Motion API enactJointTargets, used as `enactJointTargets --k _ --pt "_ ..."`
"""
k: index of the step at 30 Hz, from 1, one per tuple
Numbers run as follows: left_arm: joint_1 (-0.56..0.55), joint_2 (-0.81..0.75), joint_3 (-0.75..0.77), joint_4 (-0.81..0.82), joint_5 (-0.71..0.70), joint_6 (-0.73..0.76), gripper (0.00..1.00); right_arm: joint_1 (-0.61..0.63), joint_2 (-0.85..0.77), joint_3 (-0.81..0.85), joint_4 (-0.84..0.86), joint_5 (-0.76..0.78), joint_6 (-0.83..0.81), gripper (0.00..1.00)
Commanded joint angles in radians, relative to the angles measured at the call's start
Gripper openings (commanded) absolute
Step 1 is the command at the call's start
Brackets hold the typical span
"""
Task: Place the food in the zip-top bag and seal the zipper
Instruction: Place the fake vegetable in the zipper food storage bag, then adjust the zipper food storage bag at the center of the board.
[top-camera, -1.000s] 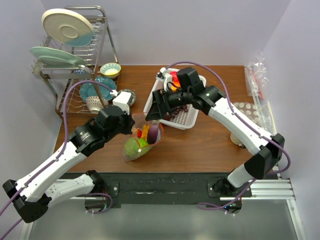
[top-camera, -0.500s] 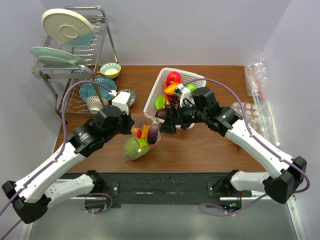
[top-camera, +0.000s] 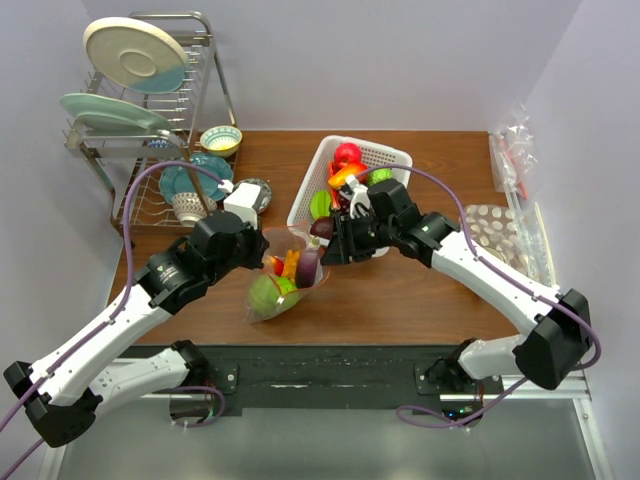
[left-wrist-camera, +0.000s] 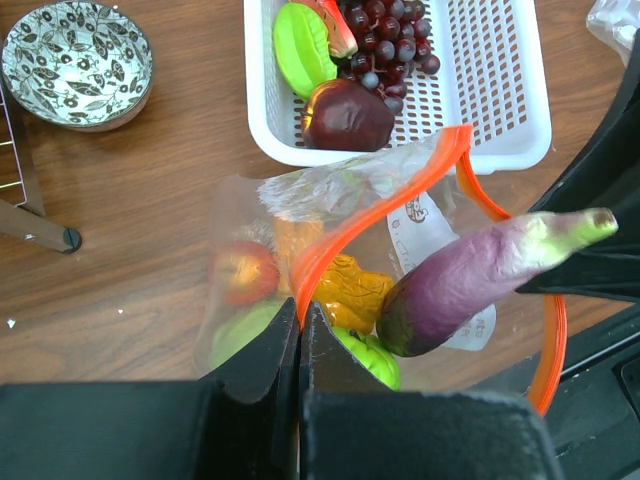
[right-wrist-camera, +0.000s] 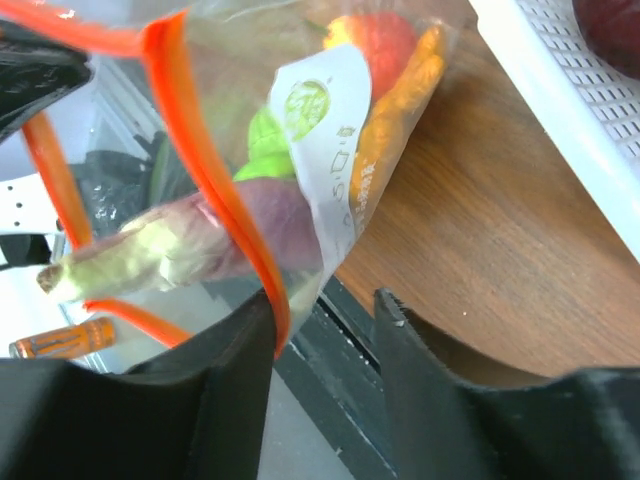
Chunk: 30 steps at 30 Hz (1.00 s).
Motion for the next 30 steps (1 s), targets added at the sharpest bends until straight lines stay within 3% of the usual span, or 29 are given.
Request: enactJointTargets --k 1,3,7,11,15,27,29,30 --pt "-0.003 -0.016 0.018 0.048 -0.001 0.015 0.0 0.001 0.025 0.047 0.035 -0.017 0.033 0.33" --pt "-0.003 -0.014 0.021 0.048 -0.001 0.015 0.0 0.003 0.031 0.055 0.038 -0.025 0.034 0.26" --pt "-0.004 -0.006 0.027 0.045 -0.001 0.018 0.0 0.009 0.033 0.099 0.029 -0.05 0.037 0.0" --pt "-0.003 -0.008 0.027 0.04 0.002 0.015 0.0 0.007 0.028 0.318 -0.069 -0.024 0.004 0.0" --pt "-0.003 -0.014 0.038 0.025 0.006 0.01 0.0 0.007 0.031 0.422 -0.089 0.01 -0.004 0.0" --pt "-0.003 -0.028 0.165 -0.07 -0.02 0.033 0.0 0.009 0.076 0.19 0.041 -0.059 0.066 0.0" --pt "-0.003 -0.025 0.162 -0.077 -0.038 0.036 0.0 0.007 0.077 0.191 0.05 -0.074 0.071 0.06" --pt "-0.003 -0.026 0.153 -0.077 -0.043 0.036 0.0 0.009 0.08 0.192 0.055 -0.08 0.07 0.26"
